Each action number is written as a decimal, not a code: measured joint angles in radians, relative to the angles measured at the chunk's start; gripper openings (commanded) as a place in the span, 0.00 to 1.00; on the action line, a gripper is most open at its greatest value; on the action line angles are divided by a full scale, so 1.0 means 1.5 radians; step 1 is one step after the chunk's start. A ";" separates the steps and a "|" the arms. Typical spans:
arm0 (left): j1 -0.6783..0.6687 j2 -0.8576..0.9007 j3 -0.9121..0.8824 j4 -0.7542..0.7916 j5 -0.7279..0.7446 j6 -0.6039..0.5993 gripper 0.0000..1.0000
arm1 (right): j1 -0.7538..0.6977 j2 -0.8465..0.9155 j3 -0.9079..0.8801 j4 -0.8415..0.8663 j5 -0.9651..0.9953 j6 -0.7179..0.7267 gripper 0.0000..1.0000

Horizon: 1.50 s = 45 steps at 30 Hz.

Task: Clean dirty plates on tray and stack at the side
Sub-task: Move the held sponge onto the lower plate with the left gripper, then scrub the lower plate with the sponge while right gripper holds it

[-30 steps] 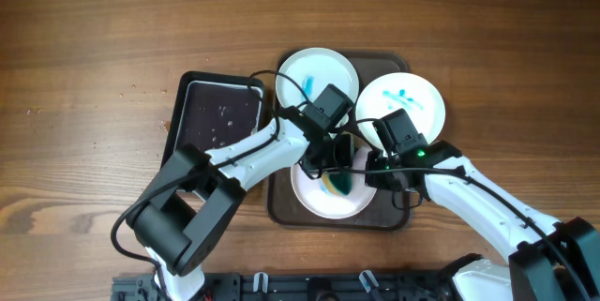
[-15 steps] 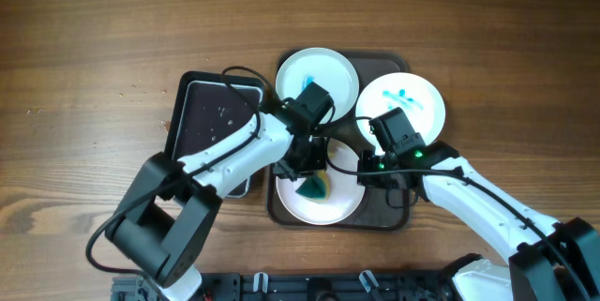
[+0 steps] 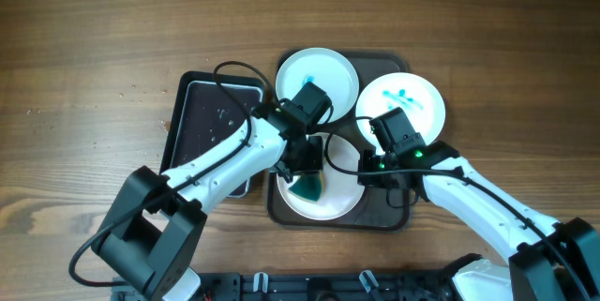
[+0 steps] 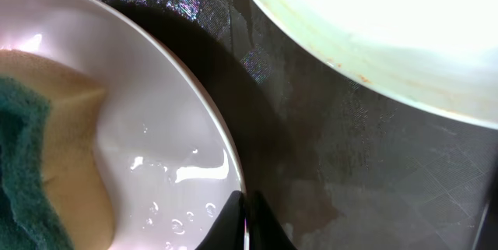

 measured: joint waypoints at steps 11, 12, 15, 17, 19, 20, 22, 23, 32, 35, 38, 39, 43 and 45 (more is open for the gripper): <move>-0.062 0.033 0.000 0.018 -0.072 0.008 0.04 | 0.000 0.000 0.000 -0.001 0.002 0.000 0.05; -0.065 0.041 0.000 0.020 -0.077 0.007 0.04 | 0.000 0.000 0.000 -0.001 0.003 0.000 0.04; -0.067 0.054 0.002 0.022 -0.084 0.013 0.04 | -0.001 0.000 0.000 -0.001 0.003 0.000 0.05; -0.066 0.054 0.002 0.022 -0.084 0.013 0.04 | -0.001 0.000 0.000 -0.001 0.003 0.000 0.04; -0.061 0.053 0.002 0.022 -0.074 0.013 0.04 | -0.001 0.000 0.000 -0.001 0.003 0.000 0.04; -0.057 0.053 0.002 0.022 -0.067 0.012 0.04 | -0.001 0.000 0.000 -0.001 0.003 0.000 0.04; -0.046 0.050 0.002 0.022 -0.040 0.013 0.04 | -0.001 0.000 0.000 -0.001 0.003 0.000 0.04; -0.038 0.047 0.002 0.023 -0.021 0.012 0.04 | -0.001 0.000 0.000 -0.001 0.003 0.000 0.04; -0.044 0.028 -0.002 0.075 0.095 0.004 0.04 | -0.001 0.000 0.000 0.000 0.003 0.000 0.04; -0.048 0.031 -0.002 0.066 0.080 -0.011 0.04 | -0.001 0.000 0.000 0.000 0.003 0.000 0.04; -0.047 0.042 -0.001 0.038 0.034 -0.023 0.04 | -0.001 0.000 0.000 0.000 0.003 0.000 0.04; -0.048 0.045 -0.001 0.013 0.005 -0.030 0.04 | -0.001 0.000 0.000 0.000 0.002 0.000 0.05; -0.046 0.045 0.004 -0.053 -0.102 -0.059 0.04 | -0.001 0.000 0.000 0.001 0.002 0.000 0.04; -0.040 0.045 0.005 -0.073 -0.145 -0.068 0.04 | -0.001 0.000 0.000 0.001 0.002 0.000 0.04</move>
